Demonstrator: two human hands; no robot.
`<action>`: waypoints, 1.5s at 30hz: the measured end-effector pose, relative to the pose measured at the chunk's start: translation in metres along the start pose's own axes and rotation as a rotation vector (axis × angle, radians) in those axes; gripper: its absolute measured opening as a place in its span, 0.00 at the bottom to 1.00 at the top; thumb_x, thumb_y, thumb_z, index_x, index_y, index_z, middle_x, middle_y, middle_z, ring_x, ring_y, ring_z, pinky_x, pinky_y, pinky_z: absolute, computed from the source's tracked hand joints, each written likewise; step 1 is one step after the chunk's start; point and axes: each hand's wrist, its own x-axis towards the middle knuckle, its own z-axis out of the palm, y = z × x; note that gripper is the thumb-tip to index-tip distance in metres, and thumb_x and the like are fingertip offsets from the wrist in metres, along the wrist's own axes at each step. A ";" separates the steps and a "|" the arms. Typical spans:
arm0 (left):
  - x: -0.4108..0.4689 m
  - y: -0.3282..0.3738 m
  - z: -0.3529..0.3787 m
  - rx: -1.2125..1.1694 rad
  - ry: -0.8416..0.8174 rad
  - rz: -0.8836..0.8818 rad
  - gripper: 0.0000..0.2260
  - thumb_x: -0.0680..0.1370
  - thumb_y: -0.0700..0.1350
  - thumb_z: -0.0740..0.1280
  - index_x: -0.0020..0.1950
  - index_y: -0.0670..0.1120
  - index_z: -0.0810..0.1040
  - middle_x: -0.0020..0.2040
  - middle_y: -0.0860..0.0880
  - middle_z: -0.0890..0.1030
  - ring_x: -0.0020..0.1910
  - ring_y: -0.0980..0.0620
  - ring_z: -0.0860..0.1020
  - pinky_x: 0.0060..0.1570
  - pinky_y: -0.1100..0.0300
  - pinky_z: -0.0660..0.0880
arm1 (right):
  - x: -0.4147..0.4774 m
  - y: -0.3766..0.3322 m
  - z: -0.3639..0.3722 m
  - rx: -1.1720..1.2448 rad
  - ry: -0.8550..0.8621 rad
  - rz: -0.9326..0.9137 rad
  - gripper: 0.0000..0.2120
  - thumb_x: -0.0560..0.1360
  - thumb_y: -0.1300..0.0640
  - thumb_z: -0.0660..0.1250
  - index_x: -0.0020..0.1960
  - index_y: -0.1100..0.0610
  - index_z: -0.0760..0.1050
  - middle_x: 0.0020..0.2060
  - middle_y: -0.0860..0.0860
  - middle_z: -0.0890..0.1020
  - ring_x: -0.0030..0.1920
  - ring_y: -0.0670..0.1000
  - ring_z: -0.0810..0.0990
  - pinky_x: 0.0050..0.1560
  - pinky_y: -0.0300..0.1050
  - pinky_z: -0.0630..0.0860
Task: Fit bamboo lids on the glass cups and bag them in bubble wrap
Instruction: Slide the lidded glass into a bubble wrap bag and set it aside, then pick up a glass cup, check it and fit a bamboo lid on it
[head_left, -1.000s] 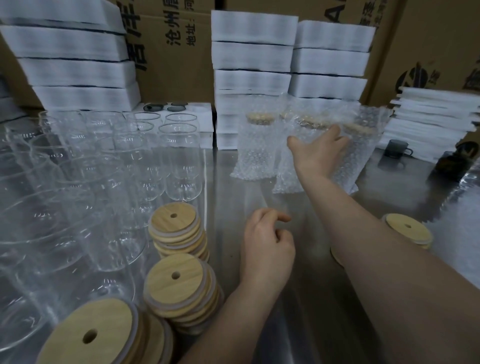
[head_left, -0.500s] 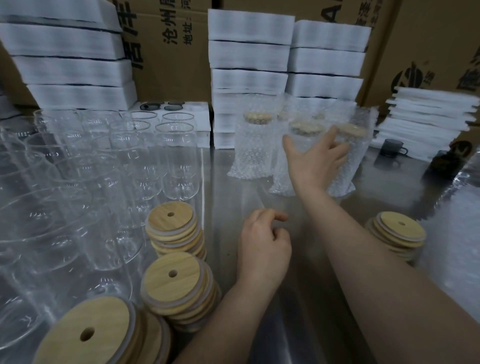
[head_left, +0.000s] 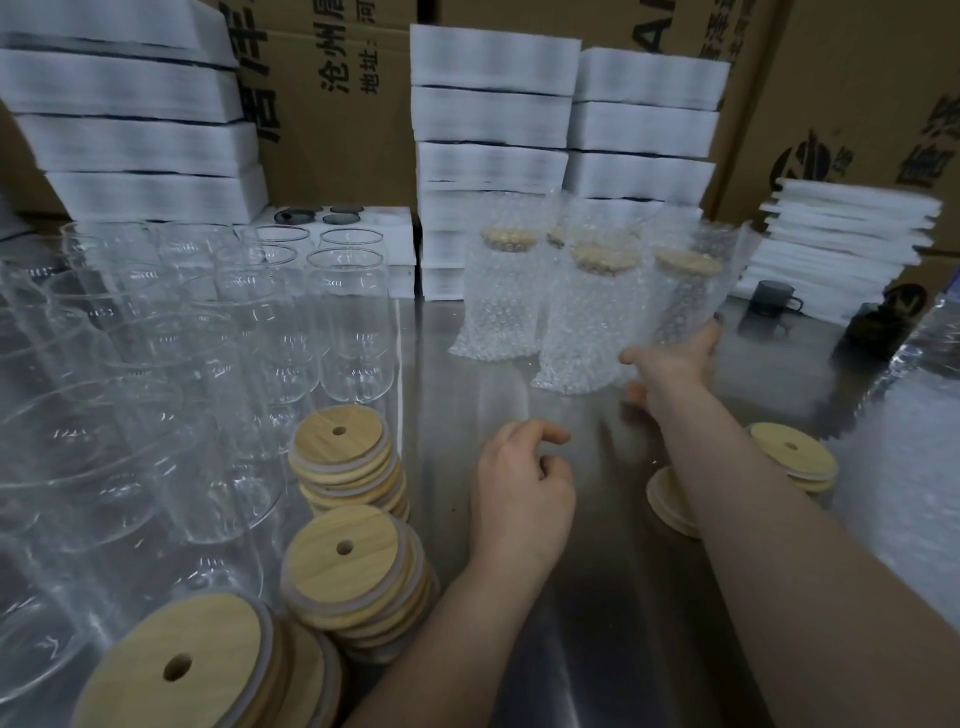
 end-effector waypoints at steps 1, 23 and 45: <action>0.000 0.000 0.000 -0.003 -0.002 -0.001 0.14 0.71 0.31 0.62 0.49 0.44 0.81 0.47 0.50 0.78 0.43 0.43 0.77 0.49 0.49 0.75 | 0.002 0.003 -0.001 0.008 0.019 0.003 0.47 0.68 0.64 0.74 0.76 0.41 0.52 0.71 0.56 0.65 0.62 0.66 0.74 0.47 0.62 0.82; 0.001 -0.006 0.003 0.006 -0.015 -0.007 0.13 0.72 0.32 0.62 0.49 0.47 0.81 0.47 0.52 0.79 0.41 0.51 0.72 0.48 0.53 0.74 | 0.022 0.012 -0.004 0.070 0.030 -0.017 0.31 0.70 0.63 0.69 0.69 0.52 0.64 0.62 0.60 0.75 0.57 0.64 0.78 0.54 0.60 0.80; 0.001 -0.005 0.001 -0.038 -0.006 -0.034 0.13 0.73 0.33 0.62 0.50 0.45 0.82 0.45 0.50 0.81 0.40 0.44 0.76 0.47 0.51 0.77 | -0.053 0.003 0.026 0.007 -0.045 -0.227 0.27 0.75 0.65 0.61 0.73 0.57 0.64 0.68 0.59 0.69 0.56 0.57 0.77 0.50 0.47 0.73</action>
